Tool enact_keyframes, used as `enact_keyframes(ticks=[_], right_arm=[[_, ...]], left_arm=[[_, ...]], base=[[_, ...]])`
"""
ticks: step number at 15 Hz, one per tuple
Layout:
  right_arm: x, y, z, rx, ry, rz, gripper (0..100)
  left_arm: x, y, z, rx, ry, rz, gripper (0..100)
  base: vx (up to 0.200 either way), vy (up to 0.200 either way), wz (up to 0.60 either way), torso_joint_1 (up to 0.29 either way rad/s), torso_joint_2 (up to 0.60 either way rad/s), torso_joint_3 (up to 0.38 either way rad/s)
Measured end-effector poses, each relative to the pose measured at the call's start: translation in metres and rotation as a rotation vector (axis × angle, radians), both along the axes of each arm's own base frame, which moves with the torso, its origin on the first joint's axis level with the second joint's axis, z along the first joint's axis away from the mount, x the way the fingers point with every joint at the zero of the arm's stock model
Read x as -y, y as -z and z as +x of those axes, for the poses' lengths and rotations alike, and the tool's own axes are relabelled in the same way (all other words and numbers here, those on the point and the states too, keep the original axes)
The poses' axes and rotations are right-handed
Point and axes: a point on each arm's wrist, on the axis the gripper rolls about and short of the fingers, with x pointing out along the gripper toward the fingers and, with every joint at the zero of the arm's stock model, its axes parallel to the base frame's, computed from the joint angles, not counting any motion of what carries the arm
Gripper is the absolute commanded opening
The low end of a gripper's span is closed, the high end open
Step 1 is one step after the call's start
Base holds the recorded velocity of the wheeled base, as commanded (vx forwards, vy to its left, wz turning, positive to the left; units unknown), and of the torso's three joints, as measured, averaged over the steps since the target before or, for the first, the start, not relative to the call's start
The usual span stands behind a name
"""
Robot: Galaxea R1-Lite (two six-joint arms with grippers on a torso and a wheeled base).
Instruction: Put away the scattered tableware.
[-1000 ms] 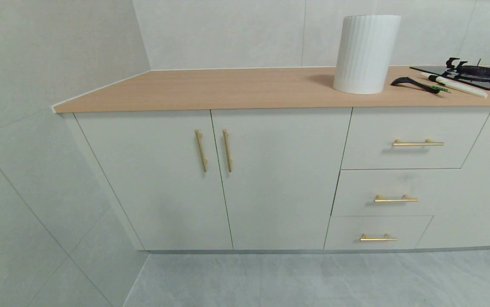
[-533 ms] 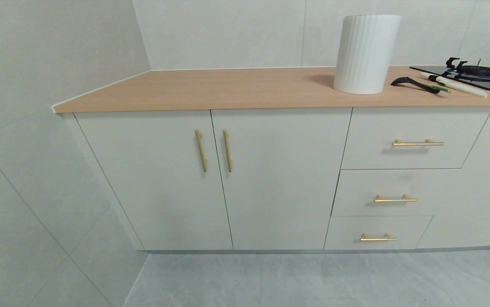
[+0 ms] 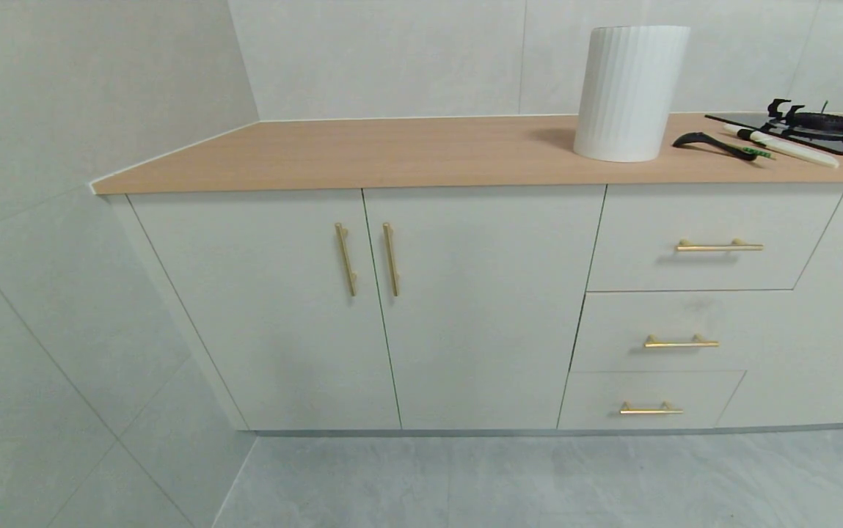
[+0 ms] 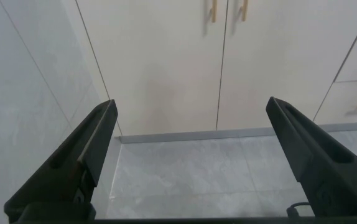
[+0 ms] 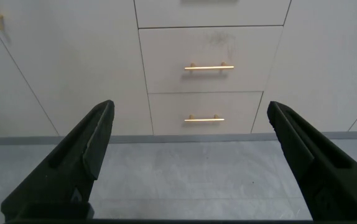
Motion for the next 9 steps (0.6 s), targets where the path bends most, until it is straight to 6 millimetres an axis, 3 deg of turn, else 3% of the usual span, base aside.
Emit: enact_keyframes(ticks=[5,9], right_arm=[[0.0000,0.0000,0.0001,-0.001,-0.002,0.000,100],[0.0000,0.0000,0.0001,-0.002,-0.002,0.000,100]], left_arm=[[0.0000,0.0000,0.0000,-0.001,-0.002,-0.002,100],[0.0000,-0.0001,0.0000,0.000,-0.002,-0.004,100]], base=[[0.000,-0.200,0.00,0.004,0.00,0.001],[0.000,0.000,0.00,0.000,0.00,0.000]])
